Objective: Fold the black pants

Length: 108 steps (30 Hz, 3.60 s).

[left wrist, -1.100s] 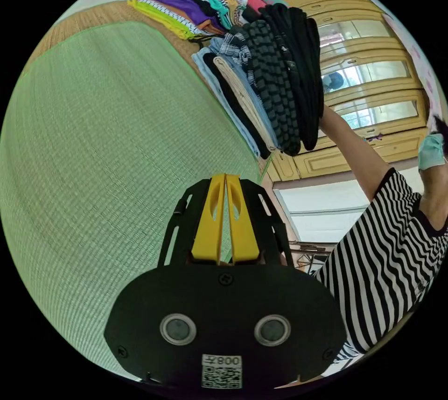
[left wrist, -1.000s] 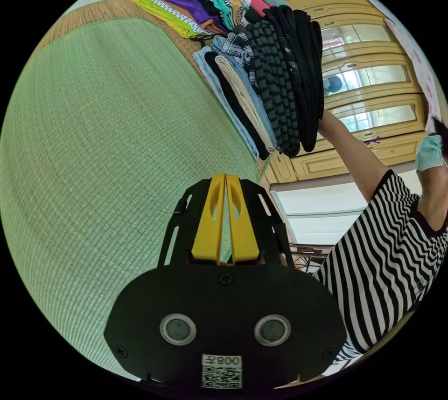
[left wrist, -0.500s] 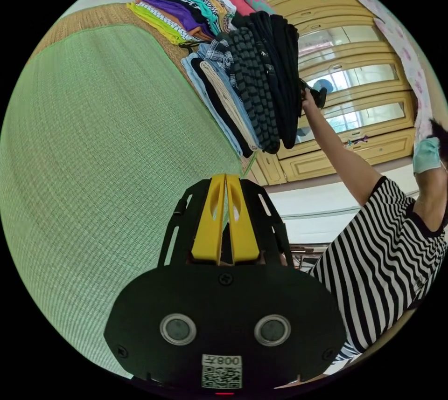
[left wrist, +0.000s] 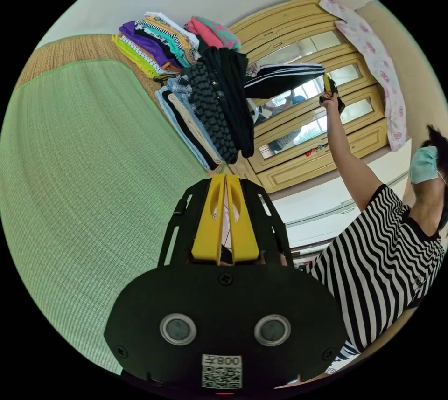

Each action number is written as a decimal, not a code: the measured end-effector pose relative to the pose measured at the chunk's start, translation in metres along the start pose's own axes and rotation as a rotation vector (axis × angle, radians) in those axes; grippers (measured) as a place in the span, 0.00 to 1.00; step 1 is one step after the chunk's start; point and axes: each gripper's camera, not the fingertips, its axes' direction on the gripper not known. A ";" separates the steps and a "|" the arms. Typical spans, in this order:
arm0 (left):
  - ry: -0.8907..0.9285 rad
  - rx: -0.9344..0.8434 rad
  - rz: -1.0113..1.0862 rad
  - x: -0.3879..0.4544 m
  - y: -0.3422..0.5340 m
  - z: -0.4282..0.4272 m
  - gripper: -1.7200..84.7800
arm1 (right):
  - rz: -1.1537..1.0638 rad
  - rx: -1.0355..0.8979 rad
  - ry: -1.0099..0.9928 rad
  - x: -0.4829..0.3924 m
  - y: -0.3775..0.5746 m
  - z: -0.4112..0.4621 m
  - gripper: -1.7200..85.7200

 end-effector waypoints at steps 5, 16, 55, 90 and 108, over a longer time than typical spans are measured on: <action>0.005 0.116 0.118 0.066 0.038 -0.058 0.04 | -0.160 0.036 -0.241 -0.117 -0.021 -0.009 0.02; -0.155 0.304 0.525 0.264 0.119 -0.164 0.21 | -0.288 -0.155 -0.640 -0.292 0.090 0.036 0.02; -1.292 0.402 0.186 0.451 0.343 -0.566 0.03 | 0.022 -0.639 -0.838 -0.196 0.333 0.405 0.02; -0.668 0.337 -0.742 0.280 0.488 -0.684 0.09 | -0.209 -1.409 0.203 -0.050 0.536 0.705 0.02; -0.694 0.266 -0.735 0.259 0.428 -0.721 0.09 | 0.151 -1.196 0.064 0.009 0.473 0.608 0.08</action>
